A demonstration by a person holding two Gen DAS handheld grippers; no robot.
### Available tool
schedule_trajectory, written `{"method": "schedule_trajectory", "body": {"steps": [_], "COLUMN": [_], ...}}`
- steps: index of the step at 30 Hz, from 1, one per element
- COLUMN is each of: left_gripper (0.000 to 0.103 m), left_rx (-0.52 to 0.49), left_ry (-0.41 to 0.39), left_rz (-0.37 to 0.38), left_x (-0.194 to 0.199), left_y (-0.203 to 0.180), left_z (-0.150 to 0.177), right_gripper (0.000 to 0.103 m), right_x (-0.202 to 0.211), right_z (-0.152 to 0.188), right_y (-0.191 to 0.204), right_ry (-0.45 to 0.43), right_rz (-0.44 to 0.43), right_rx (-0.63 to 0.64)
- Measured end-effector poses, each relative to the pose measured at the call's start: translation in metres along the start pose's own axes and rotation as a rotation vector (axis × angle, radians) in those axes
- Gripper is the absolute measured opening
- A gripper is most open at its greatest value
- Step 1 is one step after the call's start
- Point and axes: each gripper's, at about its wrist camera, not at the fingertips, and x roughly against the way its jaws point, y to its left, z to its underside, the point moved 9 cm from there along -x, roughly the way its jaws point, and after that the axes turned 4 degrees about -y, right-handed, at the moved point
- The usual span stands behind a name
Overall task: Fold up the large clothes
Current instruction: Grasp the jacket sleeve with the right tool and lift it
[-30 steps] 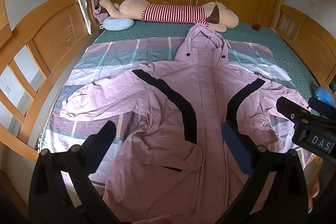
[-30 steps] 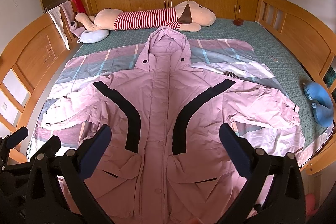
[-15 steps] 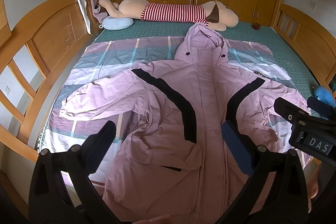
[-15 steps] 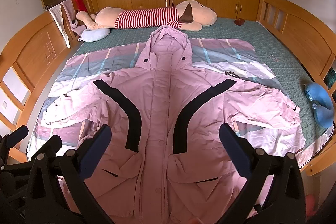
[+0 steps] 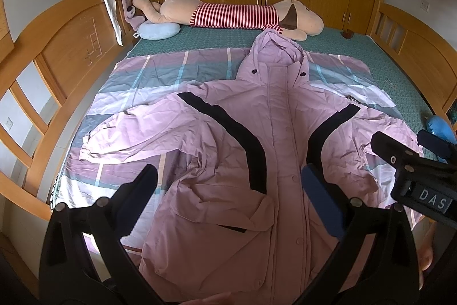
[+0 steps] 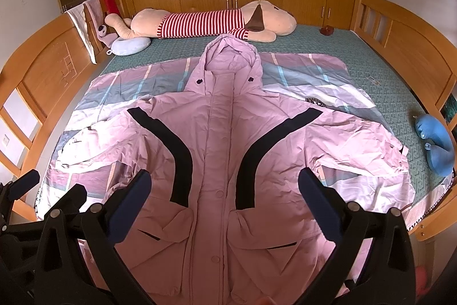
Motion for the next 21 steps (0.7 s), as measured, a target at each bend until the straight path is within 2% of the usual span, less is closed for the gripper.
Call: {"method": "schedule_trajectory", "body": {"steps": [10, 12, 14, 16, 18, 19, 20, 21], "left_gripper": [0.101, 0.101, 0.101, 0.101, 0.101, 0.101, 0.101, 0.101], "left_rx": [-0.021, -0.035, -0.043, -0.051, -0.077, -0.089, -0.098, -0.095], "left_ry": [0.0, -0.009, -0.011, 0.043, 0.03, 0.02, 0.008, 0.001], "left_rz": [-0.016, -0.027, 0.002, 0.04, 0.055, 0.029, 0.004, 0.006], "left_x": [-0.013, -0.023, -0.037, -0.062, -0.085, -0.094, -0.107, -0.115], "left_y": [-0.002, -0.003, -0.005, -0.01, -0.012, -0.011, -0.008, -0.007], "left_z": [0.0, -0.001, 0.0, 0.006, 0.008, 0.009, 0.011, 0.011], "right_gripper": [0.102, 0.102, 0.102, 0.102, 0.102, 0.102, 0.102, 0.102], "right_x": [-0.001, 0.003, 0.006, 0.004, -0.011, -0.027, -0.046, -0.071], "right_z": [-0.003, -0.012, -0.026, -0.043, -0.056, -0.058, -0.058, -0.052], "right_y": [-0.001, -0.003, -0.013, -0.042, -0.077, -0.097, -0.12, -0.155], "right_ry": [-0.004, -0.038, -0.09, -0.175, -0.268, -0.274, -0.251, -0.212], "right_rz": [-0.02, -0.068, -0.089, -0.078, -0.102, -0.105, -0.068, 0.035], "right_rx": [-0.001, -0.008, -0.018, -0.074, -0.126, -0.15, -0.179, -0.207]}}
